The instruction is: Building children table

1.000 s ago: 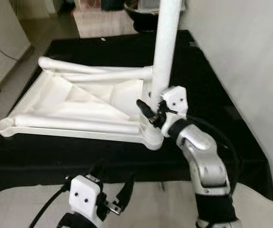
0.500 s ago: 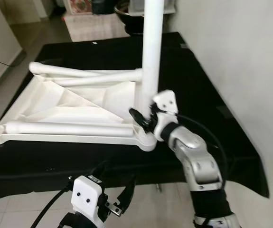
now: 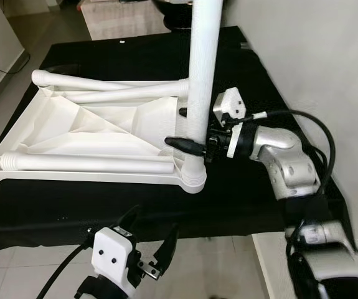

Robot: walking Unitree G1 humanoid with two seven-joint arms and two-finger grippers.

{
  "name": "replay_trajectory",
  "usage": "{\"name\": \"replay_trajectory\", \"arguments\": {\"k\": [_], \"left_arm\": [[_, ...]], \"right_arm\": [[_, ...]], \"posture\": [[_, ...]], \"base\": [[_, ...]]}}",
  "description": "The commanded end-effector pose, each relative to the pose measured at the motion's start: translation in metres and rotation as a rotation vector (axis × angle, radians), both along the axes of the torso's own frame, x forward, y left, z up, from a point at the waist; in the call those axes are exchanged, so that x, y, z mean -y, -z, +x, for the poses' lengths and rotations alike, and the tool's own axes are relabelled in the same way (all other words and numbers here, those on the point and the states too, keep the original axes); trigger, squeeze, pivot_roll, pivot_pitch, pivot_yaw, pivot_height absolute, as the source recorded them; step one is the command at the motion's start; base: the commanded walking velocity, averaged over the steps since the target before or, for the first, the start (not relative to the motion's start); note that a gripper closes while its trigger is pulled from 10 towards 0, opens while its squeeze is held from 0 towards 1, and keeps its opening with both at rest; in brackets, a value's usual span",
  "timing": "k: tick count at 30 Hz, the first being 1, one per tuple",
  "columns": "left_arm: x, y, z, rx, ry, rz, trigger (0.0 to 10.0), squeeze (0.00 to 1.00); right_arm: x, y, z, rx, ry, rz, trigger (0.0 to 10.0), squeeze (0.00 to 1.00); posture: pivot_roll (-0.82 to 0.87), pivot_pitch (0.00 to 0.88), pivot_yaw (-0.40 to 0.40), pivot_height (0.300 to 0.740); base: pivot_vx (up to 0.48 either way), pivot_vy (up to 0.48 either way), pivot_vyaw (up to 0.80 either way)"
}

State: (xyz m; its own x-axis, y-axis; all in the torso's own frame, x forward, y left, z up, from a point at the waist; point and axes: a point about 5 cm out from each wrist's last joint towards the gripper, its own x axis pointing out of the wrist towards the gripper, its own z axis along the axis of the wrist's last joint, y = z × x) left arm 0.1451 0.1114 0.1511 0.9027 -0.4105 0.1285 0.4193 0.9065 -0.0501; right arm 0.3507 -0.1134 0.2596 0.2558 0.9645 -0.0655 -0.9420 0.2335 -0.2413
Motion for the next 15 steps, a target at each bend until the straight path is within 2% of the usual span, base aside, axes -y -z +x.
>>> {"name": "replay_trajectory", "arguments": {"k": [1,2,3,8,13,14,15], "left_arm": [[0.0,0.0,-0.003,-0.017,0.006,-0.005,10.0,0.0],[0.0,0.0,-0.003,-0.018,0.007,-0.004,10.0,0.0],[0.0,0.0,-0.004,-0.019,0.007,-0.004,10.0,0.0],[-0.001,0.0,-0.003,-0.02,0.006,-0.001,10.0,0.0],[0.0,0.0,-0.002,-0.019,0.004,0.0,10.0,0.0],[0.0,0.0,-0.002,-0.019,0.004,0.001,10.0,0.0],[0.0,0.0,-0.002,-0.019,0.004,0.001,10.0,0.0]], "right_arm": [[-0.007,0.001,-0.001,-0.025,-0.08,-0.003,9.9,0.0],[-0.008,-0.001,0.0,-0.039,-0.102,0.01,4.3,0.0],[-0.008,-0.002,0.001,-0.051,-0.129,0.017,0.0,0.0],[-0.009,0.001,0.003,-0.053,-0.182,0.006,0.0,0.0],[-0.005,0.004,0.003,-0.041,-0.166,0.01,0.0,0.0],[0.006,0.007,0.005,-0.014,-0.065,0.027,0.0,0.0],[0.006,0.007,0.005,-0.014,-0.065,0.027,0.0,0.0]], "posture": [[0.03,0.222,0.027,0.74],[0.03,0.222,0.027,0.74],[0.03,0.222,0.027,0.74],[0.03,0.222,0.029,0.74],[0.03,0.22,0.03,0.74],[0.02,0.214,0.031,0.74],[0.02,0.214,0.031,0.74]], "base": [[0.0,0.0,0.0],[0.0,0.0,0.0],[0.0,0.0,0.0],[0.0,0.0,0.0],[0.0,0.0,0.0],[0.0,0.0,0.0],[0.0,0.0,0.0]]}}
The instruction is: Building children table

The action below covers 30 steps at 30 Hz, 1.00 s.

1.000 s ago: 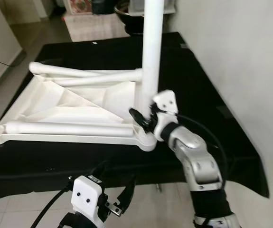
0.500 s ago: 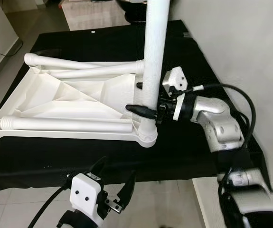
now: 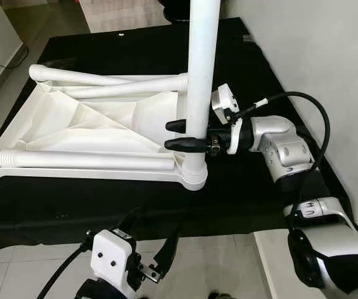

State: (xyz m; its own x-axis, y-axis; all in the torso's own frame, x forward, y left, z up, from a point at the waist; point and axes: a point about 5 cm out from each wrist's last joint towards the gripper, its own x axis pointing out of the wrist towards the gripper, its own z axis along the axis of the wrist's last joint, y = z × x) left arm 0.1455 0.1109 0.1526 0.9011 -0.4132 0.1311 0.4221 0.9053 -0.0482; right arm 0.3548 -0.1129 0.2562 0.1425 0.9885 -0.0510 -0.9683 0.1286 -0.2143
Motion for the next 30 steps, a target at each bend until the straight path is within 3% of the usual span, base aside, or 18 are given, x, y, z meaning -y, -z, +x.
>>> {"name": "replay_trajectory", "arguments": {"k": [1,4,5,6,7,8,9,10,16,21,22,29,30], "left_arm": [[0.0,0.002,-0.002,-0.022,0.0,0.001,10.0,0.0],[0.0,0.002,-0.001,-0.021,0.0,0.0,10.0,0.0],[-0.001,0.002,0.001,-0.019,0.001,0.0,10.0,0.0],[-0.001,0.002,0.001,-0.019,0.001,0.0,10.0,0.0],[-0.001,0.002,0.001,-0.018,0.001,0.0,10.0,0.0],[-0.002,0.002,0.002,-0.016,0.0,0.0,10.0,0.0],[-0.002,0.002,0.002,-0.016,0.0,0.0,10.0,0.0],[-0.003,0.003,0.004,-0.014,0.001,0.0,10.0,0.0],[-0.002,0.004,0.007,-0.012,0.004,0.002,10.0,0.0],[-0.002,0.006,0.01,-0.011,0.006,0.005,10.0,0.0],[-0.003,0.007,0.011,-0.01,0.002,0.005,10.0,0.0],[-0.003,0.007,0.012,-0.009,-0.003,0.006,10.0,0.0],[-0.003,0.007,0.012,-0.009,0.0,0.005,10.0,0.0]], "right_arm": [[0.012,0.006,0.0,0.009,0.126,0.034,0.0,0.0],[0.017,0.008,-0.001,0.003,0.197,0.062,0.0,0.0],[0.014,0.027,-0.007,-0.044,0.488,0.109,0.0,0.0],[0.014,0.027,-0.007,-0.044,0.488,0.109,0.0,0.0],[0.014,0.033,-0.011,-0.052,0.613,0.123,0.0,0.0],[0.013,0.051,-0.025,-0.095,0.851,0.127,0.0,0.0],[0.013,0.051,-0.025,-0.095,0.851,0.127,0.0,0.0],[0.012,0.068,-0.047,-0.113,1.077,0.125,0.0,0.0],[0.001,0.072,-0.053,-0.082,1.07,0.129,0.0,0.0],[-0.011,0.069,-0.044,-0.086,1.017,0.146,0.0,0.0],[-0.016,0.064,-0.04,-0.103,0.99,0.172,10.0,0.0],[-0.025,0.055,-0.044,-0.123,0.962,0.182,10.0,0.0],[-0.031,0.042,-0.043,-0.103,0.819,0.218,10.0,1.0]], "posture": [[0.01,0.211,0.03,0.74],[0.01,0.211,0.03,0.74],[0.0,0.212,0.025,0.74],[0.0,0.212,0.025,0.74],[0.0,0.212,0.025,0.74],[-0.02,0.212,0.031,0.74],[-0.02,0.212,0.031,0.74],[-0.02,0.199,0.045,0.74],[-0.02,0.184,0.052,0.74],[-0.03,0.167,0.046,0.74],[-0.03,0.163,0.047,0.74],[-0.03,0.163,0.047,0.74],[-0.02,0.162,0.042,0.74]], "base": [[0.0,0.0,0.0],[0.0,0.0,0.0],[0.0,0.0,0.0],[0.0,0.0,0.0],[0.0,0.0,0.0],[0.0,0.0,0.0],[0.0,0.0,0.0],[0.0,0.0,0.0],[0.0,0.0,0.0],[0.0,0.0,0.0],[0.0,0.0,0.0],[0.0,0.0,0.0],[0.0,0.0,0.0]]}}
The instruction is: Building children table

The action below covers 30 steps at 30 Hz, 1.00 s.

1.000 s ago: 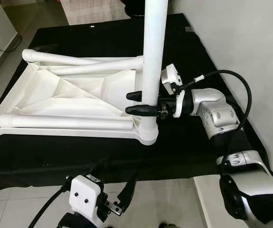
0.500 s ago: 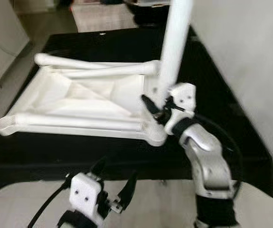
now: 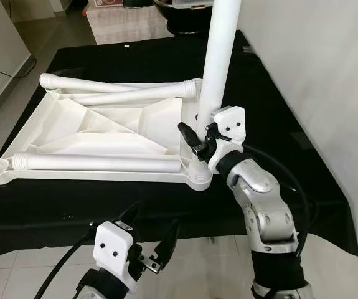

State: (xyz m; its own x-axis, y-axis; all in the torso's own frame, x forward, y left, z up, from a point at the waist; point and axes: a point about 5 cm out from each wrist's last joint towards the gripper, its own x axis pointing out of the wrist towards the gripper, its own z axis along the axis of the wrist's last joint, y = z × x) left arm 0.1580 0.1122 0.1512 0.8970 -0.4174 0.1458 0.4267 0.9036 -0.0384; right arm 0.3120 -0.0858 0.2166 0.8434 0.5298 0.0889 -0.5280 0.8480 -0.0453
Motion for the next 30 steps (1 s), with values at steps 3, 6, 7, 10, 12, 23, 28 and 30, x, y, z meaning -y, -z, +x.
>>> {"name": "replay_trajectory", "arguments": {"k": [3,6,7,10,12,23,28,30], "left_arm": [[0.0,0.006,-0.002,-0.027,-0.001,0.0,10.0,0.0],[0.0,0.006,-0.003,-0.027,-0.003,0.0,10.0,0.0],[0.0,0.006,-0.004,-0.028,-0.003,0.0,10.0,0.0],[0.0,0.006,-0.005,-0.029,-0.003,0.001,10.0,0.0],[0.0,0.006,-0.006,-0.03,-0.002,0.001,10.0,0.0],[0.0,0.005,-0.011,-0.036,-0.007,0.009,10.0,0.0],[0.0,0.004,-0.011,-0.037,-0.012,0.01,10.0,0.0],[0.0,0.004,-0.01,-0.035,-0.013,0.009,10.0,0.0]], "right_arm": [[-0.012,-0.019,-0.004,0.061,-0.343,0.024,10.0,1.0],[-0.008,-0.022,-0.003,0.062,-0.606,-0.074,10.0,1.0],[-0.004,-0.02,0.002,0.044,-0.692,-0.111,10.0,0.0],[0.001,-0.018,0.007,0.025,-0.771,-0.142,10.0,0.0],[0.003,-0.018,0.011,0.014,-0.777,-0.154,10.0,0.0],[0.005,-0.033,0.049,-0.03,-0.833,-0.104,10.0,0.0],[0.007,-0.032,0.049,-0.029,-0.884,-0.122,0.0,0.0],[0.012,-0.032,0.051,-0.006,-0.849,-0.116,0.0,0.0]], "posture": [[-0.02,0.162,0.042,0.74],[-0.01,0.164,0.044,0.74],[-0.01,0.162,0.042,0.74],[-0.01,0.162,0.042,0.74],[0.0,0.163,0.042,0.74],[0.03,0.176,0.045,0.74],[0.03,0.183,0.036,0.74],[0.02,0.185,0.034,0.74]], "base": [[0.0,0.0,0.0],[0.0,0.0,0.0],[0.0,0.0,0.0],[0.0,0.0,0.0],[0.0,0.0,0.0],[0.0,0.0,0.0],[0.0,0.0,0.0],[0.0,0.0,0.0]]}}
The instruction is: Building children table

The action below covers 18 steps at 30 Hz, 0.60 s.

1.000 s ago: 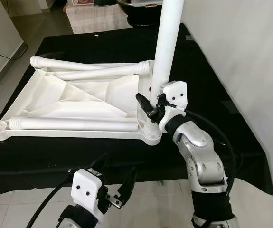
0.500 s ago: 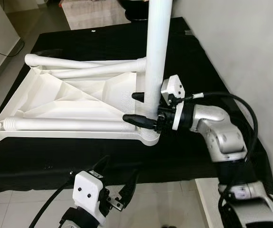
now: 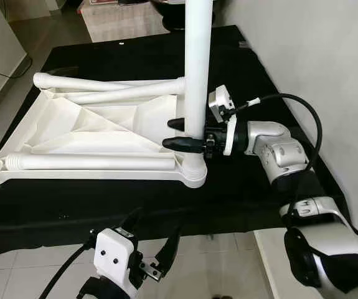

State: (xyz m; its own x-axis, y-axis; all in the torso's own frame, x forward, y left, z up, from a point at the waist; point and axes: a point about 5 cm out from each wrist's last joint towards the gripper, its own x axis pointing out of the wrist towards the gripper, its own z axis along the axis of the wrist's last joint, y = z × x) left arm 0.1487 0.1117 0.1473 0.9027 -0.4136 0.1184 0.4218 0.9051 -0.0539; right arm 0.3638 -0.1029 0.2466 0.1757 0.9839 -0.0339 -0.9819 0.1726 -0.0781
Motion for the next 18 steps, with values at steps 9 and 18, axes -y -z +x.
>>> {"name": "replay_trajectory", "arguments": {"k": [9,18], "left_arm": [[0.0,-0.001,0.001,0.002,-0.009,0.005,10.0,0.0],[-0.003,-0.002,0.005,0.008,-0.007,0.008,10.0,0.0]], "right_arm": [[0.014,0.007,-0.009,0.032,0.25,0.112,0.0,0.0],[0.021,0.062,-0.055,0.008,1.139,0.037,0.0,0.0]], "posture": [[0.01,0.193,0.029,0.74],[0.0,0.185,0.042,0.74]], "base": [[0.0,0.0,0.0],[0.0,0.0,0.0]]}}
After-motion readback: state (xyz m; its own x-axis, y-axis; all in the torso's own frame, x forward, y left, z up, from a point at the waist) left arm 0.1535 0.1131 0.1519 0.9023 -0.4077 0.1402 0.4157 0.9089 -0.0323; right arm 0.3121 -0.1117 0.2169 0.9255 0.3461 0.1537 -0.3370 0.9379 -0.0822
